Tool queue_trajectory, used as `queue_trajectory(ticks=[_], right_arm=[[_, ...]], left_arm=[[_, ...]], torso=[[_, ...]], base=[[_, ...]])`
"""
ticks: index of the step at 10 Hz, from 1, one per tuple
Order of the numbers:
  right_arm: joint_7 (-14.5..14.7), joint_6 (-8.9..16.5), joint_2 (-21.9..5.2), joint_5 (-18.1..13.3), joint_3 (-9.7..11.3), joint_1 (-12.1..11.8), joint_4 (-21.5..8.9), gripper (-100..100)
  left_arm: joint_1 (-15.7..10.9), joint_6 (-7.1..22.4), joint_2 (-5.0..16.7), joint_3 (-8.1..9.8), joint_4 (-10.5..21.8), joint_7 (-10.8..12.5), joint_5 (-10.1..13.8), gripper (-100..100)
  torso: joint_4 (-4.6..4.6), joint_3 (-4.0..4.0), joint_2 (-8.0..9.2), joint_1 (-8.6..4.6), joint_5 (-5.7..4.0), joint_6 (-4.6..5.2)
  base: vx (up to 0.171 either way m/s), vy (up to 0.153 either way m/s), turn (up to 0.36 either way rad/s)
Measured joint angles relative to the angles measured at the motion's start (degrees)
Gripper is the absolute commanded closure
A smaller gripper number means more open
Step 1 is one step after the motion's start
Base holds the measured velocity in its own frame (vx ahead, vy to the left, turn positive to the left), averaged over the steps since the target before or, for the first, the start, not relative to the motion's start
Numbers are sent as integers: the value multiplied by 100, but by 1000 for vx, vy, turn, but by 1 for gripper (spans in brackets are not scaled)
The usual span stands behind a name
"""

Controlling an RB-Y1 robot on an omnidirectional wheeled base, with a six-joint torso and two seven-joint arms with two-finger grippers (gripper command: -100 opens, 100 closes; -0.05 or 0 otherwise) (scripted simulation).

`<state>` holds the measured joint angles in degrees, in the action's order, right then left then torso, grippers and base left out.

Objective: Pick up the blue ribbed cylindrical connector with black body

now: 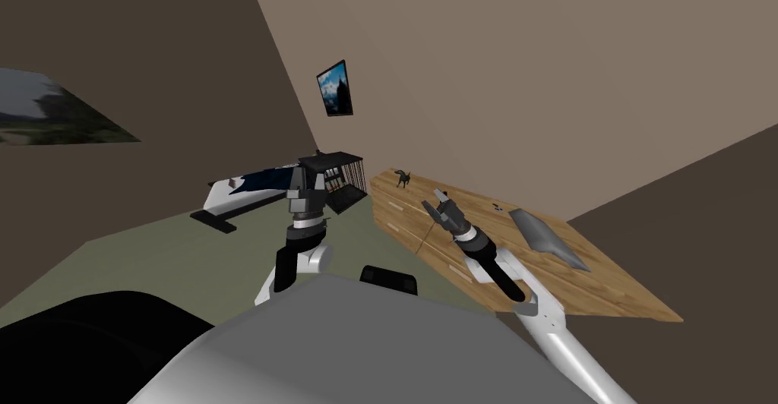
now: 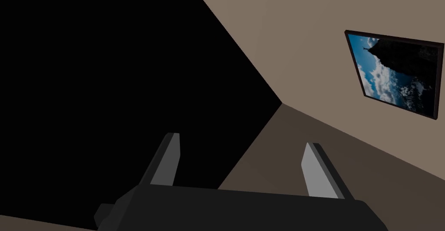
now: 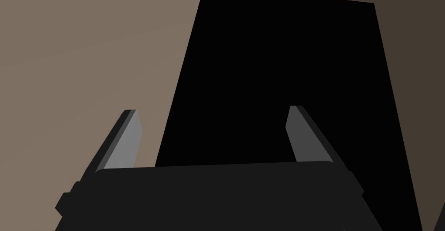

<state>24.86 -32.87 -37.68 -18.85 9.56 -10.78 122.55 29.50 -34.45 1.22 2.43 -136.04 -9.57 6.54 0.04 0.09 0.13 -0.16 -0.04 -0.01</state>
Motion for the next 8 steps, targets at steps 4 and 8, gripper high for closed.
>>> queue_trajectory(ticks=[4,8], right_arm=[[316,-175,-652,-484,304,272,-409,-100],[691,-305,-1244,-1055,746,578,-845,-100]], left_arm=[[0,0,0,0,0,0,0,0],[1,0,0,0,0,0,0,0]], torso=[[-2,-7,-11,5,1,0],[-4,-11,-20,7,1,-1]], base=[[-24,-18,114],[-7,-13,134]])
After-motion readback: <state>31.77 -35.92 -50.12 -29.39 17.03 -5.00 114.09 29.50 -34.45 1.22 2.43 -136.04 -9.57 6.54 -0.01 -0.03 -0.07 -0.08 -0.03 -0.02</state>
